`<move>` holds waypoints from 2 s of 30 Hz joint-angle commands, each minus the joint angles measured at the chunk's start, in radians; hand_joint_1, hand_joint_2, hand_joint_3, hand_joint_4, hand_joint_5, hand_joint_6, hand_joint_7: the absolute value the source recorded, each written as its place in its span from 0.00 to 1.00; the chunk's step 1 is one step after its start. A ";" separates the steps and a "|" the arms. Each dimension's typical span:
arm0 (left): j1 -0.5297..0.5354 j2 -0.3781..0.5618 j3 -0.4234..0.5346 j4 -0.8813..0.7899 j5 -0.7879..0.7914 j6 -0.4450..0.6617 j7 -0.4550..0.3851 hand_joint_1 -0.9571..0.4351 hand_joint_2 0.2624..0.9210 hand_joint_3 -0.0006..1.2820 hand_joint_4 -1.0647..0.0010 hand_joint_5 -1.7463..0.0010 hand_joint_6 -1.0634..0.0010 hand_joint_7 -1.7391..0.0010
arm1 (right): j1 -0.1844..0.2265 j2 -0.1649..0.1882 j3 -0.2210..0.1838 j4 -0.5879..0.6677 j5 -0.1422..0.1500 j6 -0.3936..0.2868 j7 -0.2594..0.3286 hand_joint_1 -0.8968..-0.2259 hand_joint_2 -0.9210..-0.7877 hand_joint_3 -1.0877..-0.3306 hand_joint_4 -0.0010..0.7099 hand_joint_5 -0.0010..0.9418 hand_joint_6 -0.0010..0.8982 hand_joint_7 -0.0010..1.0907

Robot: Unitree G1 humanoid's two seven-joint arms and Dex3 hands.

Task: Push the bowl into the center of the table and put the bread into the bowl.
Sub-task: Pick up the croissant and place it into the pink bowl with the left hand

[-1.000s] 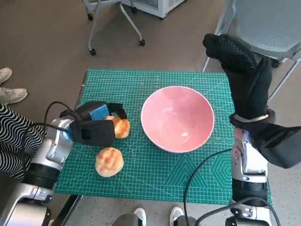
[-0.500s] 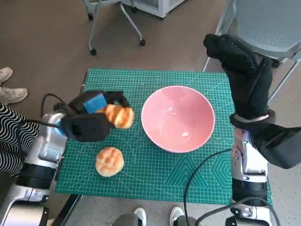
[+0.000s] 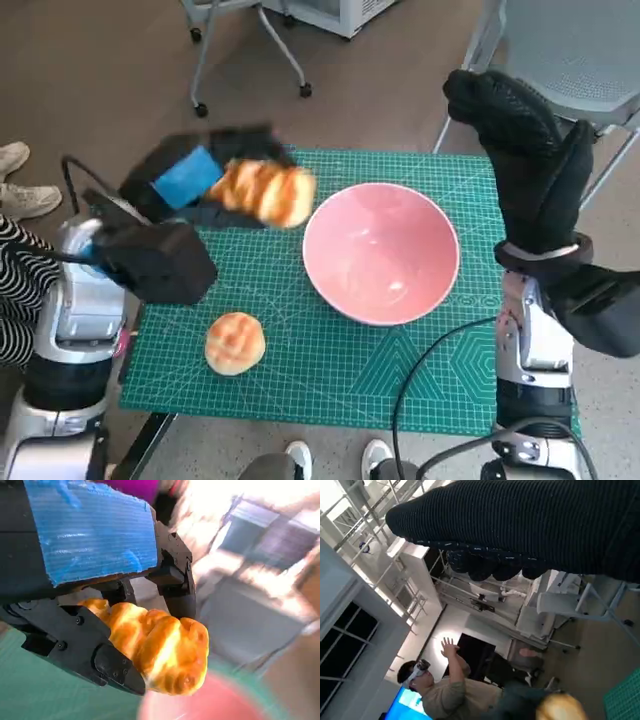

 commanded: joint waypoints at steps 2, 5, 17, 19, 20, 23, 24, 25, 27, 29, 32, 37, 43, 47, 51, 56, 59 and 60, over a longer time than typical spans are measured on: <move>-0.048 -0.074 -0.061 -0.019 0.025 -0.008 0.037 0.69 0.97 0.02 0.22 0.40 0.37 0.37 | 0.027 -0.007 -0.007 0.002 0.009 0.007 0.008 0.34 0.00 0.57 0.26 0.00 0.02 0.57; -0.081 -0.098 -0.104 0.029 0.034 -0.041 0.033 0.69 0.97 0.02 0.22 0.41 0.37 0.37 | 0.029 -0.007 -0.010 0.006 0.010 0.003 0.010 0.33 0.00 0.58 0.26 0.00 0.02 0.57; -0.202 -0.179 -0.238 0.310 0.071 -0.142 -0.003 0.69 1.00 0.01 0.25 0.37 0.40 0.37 | 0.044 -0.008 -0.020 -0.008 0.009 -0.007 0.011 0.33 0.00 0.59 0.24 0.00 0.02 0.57; -0.210 -0.191 -0.252 0.343 0.080 -0.150 0.001 0.69 1.00 0.02 0.25 0.37 0.40 0.37 | 0.047 -0.008 -0.021 -0.011 0.009 -0.008 0.010 0.33 0.00 0.59 0.24 0.00 0.02 0.57; -0.212 -0.199 -0.261 0.363 0.085 -0.152 0.001 0.69 1.00 0.02 0.25 0.37 0.40 0.37 | 0.048 -0.009 -0.022 -0.011 0.010 -0.009 0.010 0.33 0.00 0.59 0.24 0.00 0.02 0.57; -0.213 -0.216 -0.276 0.406 0.097 -0.164 0.003 0.69 1.00 0.03 0.28 0.34 0.40 0.38 | 0.053 -0.008 -0.024 -0.014 0.009 -0.011 0.008 0.32 0.00 0.59 0.23 0.00 0.02 0.56; -0.213 -0.220 -0.282 0.420 0.101 -0.168 0.004 0.69 1.00 0.03 0.28 0.33 0.40 0.38 | 0.055 -0.008 -0.024 -0.014 0.008 -0.012 0.007 0.32 0.00 0.59 0.23 0.00 0.02 0.56; -0.213 -0.224 -0.285 0.430 0.103 -0.172 0.005 0.69 1.00 0.03 0.28 0.33 0.40 0.38 | 0.056 -0.007 -0.024 -0.014 0.008 -0.013 0.006 0.32 0.00 0.59 0.23 0.00 0.02 0.56; -0.214 -0.232 -0.297 0.461 0.111 -0.189 0.011 0.69 1.00 0.03 0.29 0.33 0.41 0.38 | 0.058 -0.007 -0.026 -0.016 0.008 -0.012 0.004 0.32 0.00 0.59 0.23 0.00 0.02 0.56; -0.215 -0.239 -0.307 0.488 0.120 -0.207 0.016 0.69 1.00 0.04 0.30 0.33 0.42 0.36 | 0.060 -0.007 -0.027 -0.017 0.008 -0.011 0.003 0.32 0.00 0.59 0.23 0.00 0.03 0.56; -0.216 -0.246 -0.321 0.526 0.137 -0.234 0.024 0.69 1.00 0.04 0.30 0.33 0.43 0.35 | 0.063 -0.006 -0.027 -0.027 0.006 -0.005 -0.003 0.32 0.00 0.59 0.23 0.00 0.03 0.56; -0.220 -0.249 -0.343 0.582 0.156 -0.257 0.015 0.69 1.00 0.07 0.36 0.32 0.45 0.32 | 0.067 -0.005 -0.025 -0.041 0.002 0.003 -0.013 0.31 0.00 0.60 0.23 0.00 0.03 0.55; -0.224 -0.236 -0.349 0.571 0.134 -0.189 -0.108 0.65 0.86 0.06 0.66 0.77 0.72 0.73 | 0.070 -0.006 -0.024 -0.051 0.002 0.011 -0.020 0.31 0.00 0.60 0.23 0.00 0.03 0.55; -0.221 -0.224 -0.319 0.546 0.080 -0.151 -0.199 0.57 0.79 0.03 0.81 0.95 0.81 0.83 | 0.069 -0.006 -0.025 -0.050 0.005 0.014 -0.020 0.31 0.00 0.60 0.23 0.00 0.03 0.54; -0.210 -0.204 -0.277 0.511 -0.004 -0.120 -0.291 0.53 0.75 0.02 0.91 0.99 0.85 0.86 | 0.068 -0.004 -0.023 -0.049 0.002 0.014 -0.022 0.31 0.00 0.60 0.23 0.00 0.03 0.54; -0.177 -0.155 -0.213 0.410 -0.105 -0.089 -0.378 0.53 0.74 0.01 0.98 1.00 0.88 0.88 | 0.070 -0.001 -0.020 -0.053 0.000 0.015 -0.023 0.31 0.00 0.61 0.23 0.00 0.03 0.54; -0.146 -0.106 -0.172 0.317 -0.147 -0.071 -0.410 0.53 0.74 0.01 0.99 1.00 0.88 0.89 | 0.067 -0.001 -0.020 -0.051 0.001 0.015 -0.023 0.31 0.00 0.61 0.23 0.00 0.03 0.54; -0.137 -0.090 -0.160 0.288 -0.157 -0.063 -0.418 0.54 0.74 0.01 0.99 1.00 0.88 0.89 | 0.066 -0.002 -0.020 -0.050 0.001 0.015 -0.023 0.31 0.00 0.61 0.23 0.00 0.03 0.54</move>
